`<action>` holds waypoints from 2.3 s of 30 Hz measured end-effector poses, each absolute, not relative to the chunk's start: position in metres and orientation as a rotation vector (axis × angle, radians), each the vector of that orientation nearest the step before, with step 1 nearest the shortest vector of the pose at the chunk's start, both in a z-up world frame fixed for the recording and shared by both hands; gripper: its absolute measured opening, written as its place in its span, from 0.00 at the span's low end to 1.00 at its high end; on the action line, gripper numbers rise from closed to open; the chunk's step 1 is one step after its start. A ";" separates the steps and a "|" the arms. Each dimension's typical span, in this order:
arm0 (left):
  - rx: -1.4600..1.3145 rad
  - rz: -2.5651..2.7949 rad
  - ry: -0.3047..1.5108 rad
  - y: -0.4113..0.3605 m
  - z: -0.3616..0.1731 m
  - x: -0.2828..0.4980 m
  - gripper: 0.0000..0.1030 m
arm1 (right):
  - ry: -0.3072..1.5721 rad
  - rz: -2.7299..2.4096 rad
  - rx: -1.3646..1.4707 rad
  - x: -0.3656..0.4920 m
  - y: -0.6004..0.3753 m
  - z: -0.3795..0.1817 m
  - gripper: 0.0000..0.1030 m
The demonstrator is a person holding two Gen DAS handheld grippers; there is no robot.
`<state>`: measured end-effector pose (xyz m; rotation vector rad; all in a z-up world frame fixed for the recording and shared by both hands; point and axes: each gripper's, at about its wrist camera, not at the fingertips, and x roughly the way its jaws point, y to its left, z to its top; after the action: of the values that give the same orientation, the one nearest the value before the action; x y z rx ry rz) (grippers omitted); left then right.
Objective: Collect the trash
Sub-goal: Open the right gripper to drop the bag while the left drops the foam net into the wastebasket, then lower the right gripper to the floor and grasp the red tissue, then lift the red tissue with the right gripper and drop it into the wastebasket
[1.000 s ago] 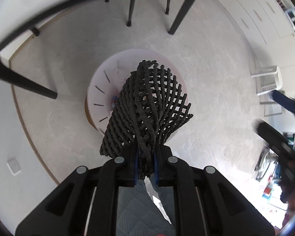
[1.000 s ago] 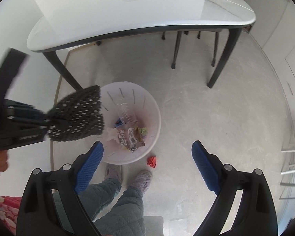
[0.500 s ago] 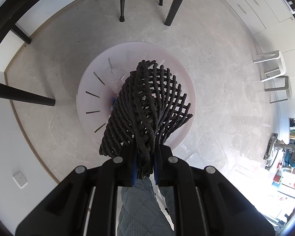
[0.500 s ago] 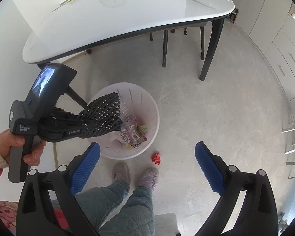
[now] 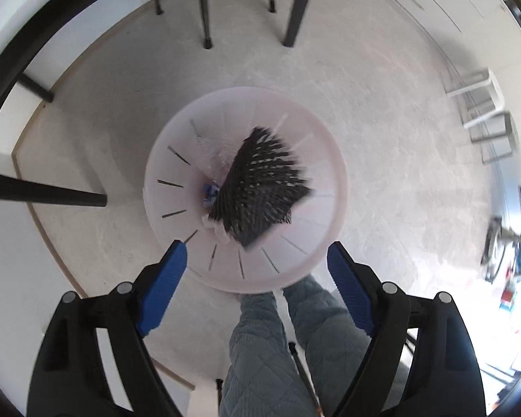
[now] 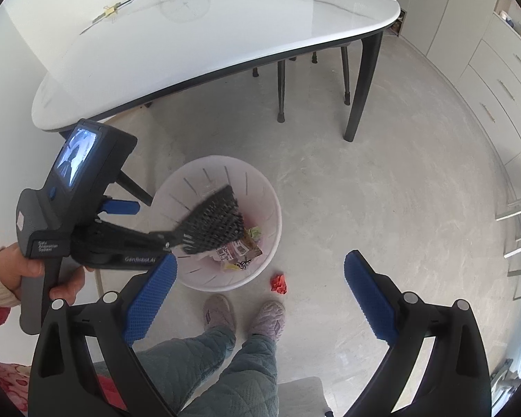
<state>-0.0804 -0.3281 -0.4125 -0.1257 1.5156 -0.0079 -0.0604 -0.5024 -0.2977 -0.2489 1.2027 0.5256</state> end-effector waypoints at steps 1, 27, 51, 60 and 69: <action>-0.116 -0.010 1.514 -0.330 -0.409 -0.081 0.78 | 1.201 0.521 -0.240 -0.061 -0.503 -0.295 0.94; -0.066 0.038 1.418 -0.343 -0.420 -0.093 0.88 | 1.400 0.467 -0.197 -0.060 -0.562 -0.522 0.97; 0.125 -0.148 1.317 -0.436 -0.552 -0.039 0.86 | 1.573 0.542 -0.181 -0.052 -0.537 -1.014 0.77; 0.152 -0.097 1.313 -0.431 -0.542 -0.031 0.87 | 1.618 0.507 -0.221 -0.056 -0.538 -1.044 0.52; 0.162 -0.088 1.307 -0.425 -0.536 -0.039 0.87 | 1.633 0.520 -0.279 -0.063 -0.527 -1.048 0.24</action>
<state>-0.0394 -0.4252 -0.5364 0.1621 1.3072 -0.0883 -0.0634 -0.5273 -1.0479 -0.2789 1.6331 0.5198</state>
